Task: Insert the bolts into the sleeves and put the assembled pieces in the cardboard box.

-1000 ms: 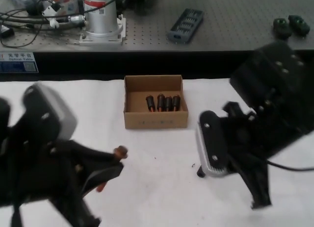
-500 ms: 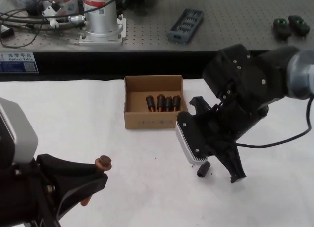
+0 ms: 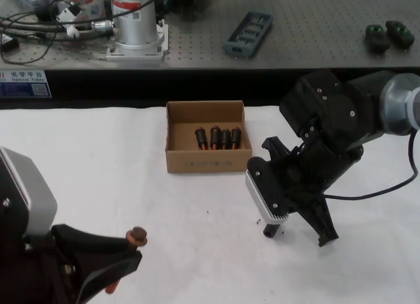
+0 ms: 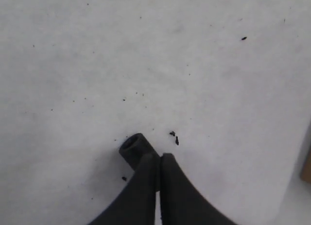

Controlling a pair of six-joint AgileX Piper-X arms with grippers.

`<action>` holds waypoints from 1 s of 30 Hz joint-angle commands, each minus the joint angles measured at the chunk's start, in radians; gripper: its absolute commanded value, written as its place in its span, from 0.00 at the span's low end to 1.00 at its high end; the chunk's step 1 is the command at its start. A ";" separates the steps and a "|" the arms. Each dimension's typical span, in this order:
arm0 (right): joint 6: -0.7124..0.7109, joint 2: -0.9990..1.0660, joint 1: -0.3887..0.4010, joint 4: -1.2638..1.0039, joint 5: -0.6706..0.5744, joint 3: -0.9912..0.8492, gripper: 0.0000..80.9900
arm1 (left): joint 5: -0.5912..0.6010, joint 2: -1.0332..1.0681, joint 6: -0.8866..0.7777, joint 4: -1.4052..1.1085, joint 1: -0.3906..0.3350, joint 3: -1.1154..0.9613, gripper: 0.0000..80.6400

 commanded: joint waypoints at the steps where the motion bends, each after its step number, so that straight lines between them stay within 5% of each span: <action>1: 0.009 0.007 -0.001 0.001 -0.030 -0.011 0.06 | 0.011 -0.009 -0.010 -0.004 0.004 -0.003 0.01; 7: 0.063 0.011 -0.001 -0.054 -0.015 -0.008 0.39 | 0.011 -0.009 -0.008 -0.010 0.004 -0.003 0.01; 30: 0.112 0.011 0.002 -0.014 0.034 -0.005 0.36 | 0.011 -0.009 -0.008 -0.010 0.004 -0.003 0.01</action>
